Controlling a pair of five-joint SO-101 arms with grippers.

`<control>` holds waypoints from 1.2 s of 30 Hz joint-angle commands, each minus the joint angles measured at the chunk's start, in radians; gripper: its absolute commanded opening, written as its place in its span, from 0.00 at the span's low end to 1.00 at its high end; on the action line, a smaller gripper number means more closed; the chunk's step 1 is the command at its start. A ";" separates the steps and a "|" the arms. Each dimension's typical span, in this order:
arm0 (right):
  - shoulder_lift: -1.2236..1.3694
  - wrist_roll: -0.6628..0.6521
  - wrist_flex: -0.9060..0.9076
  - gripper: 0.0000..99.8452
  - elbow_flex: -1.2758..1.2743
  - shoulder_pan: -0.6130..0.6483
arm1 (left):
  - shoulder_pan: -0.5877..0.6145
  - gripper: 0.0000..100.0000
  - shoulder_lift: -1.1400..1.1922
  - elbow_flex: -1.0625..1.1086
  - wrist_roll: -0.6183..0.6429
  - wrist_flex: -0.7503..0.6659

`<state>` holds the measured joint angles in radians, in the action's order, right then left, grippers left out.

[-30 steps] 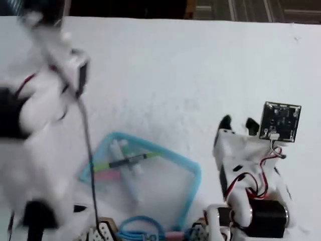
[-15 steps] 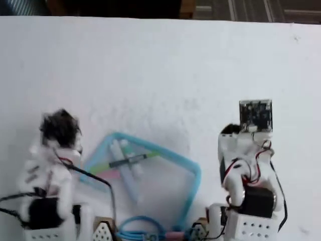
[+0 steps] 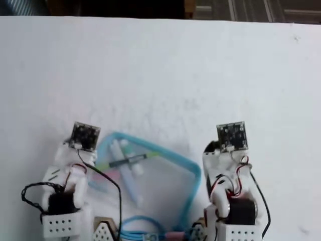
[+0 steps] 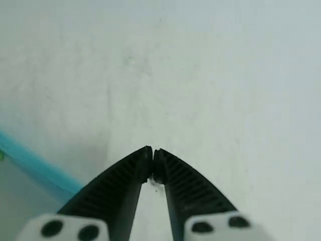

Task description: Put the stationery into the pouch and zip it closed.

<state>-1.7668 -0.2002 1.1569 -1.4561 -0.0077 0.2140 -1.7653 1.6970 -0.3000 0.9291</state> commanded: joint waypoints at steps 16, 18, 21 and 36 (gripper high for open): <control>-0.031 0.005 -0.008 0.02 -0.235 0.004 | 0.001 0.02 -0.033 -0.002 0.006 0.339; -0.031 0.005 -0.008 0.02 -0.235 -0.001 | 0.001 0.02 -0.033 -0.002 0.006 0.339; -0.031 0.000 -0.008 0.02 -0.235 -0.001 | 0.001 0.02 -0.033 -0.002 0.006 0.339; -0.031 0.003 0.099 0.02 -0.235 0.004 | 0.001 0.02 -0.033 -0.002 0.006 0.339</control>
<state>-1.7960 -0.2002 1.2505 -1.6801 -0.0061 0.2140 -1.7944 1.6970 -0.2984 1.2605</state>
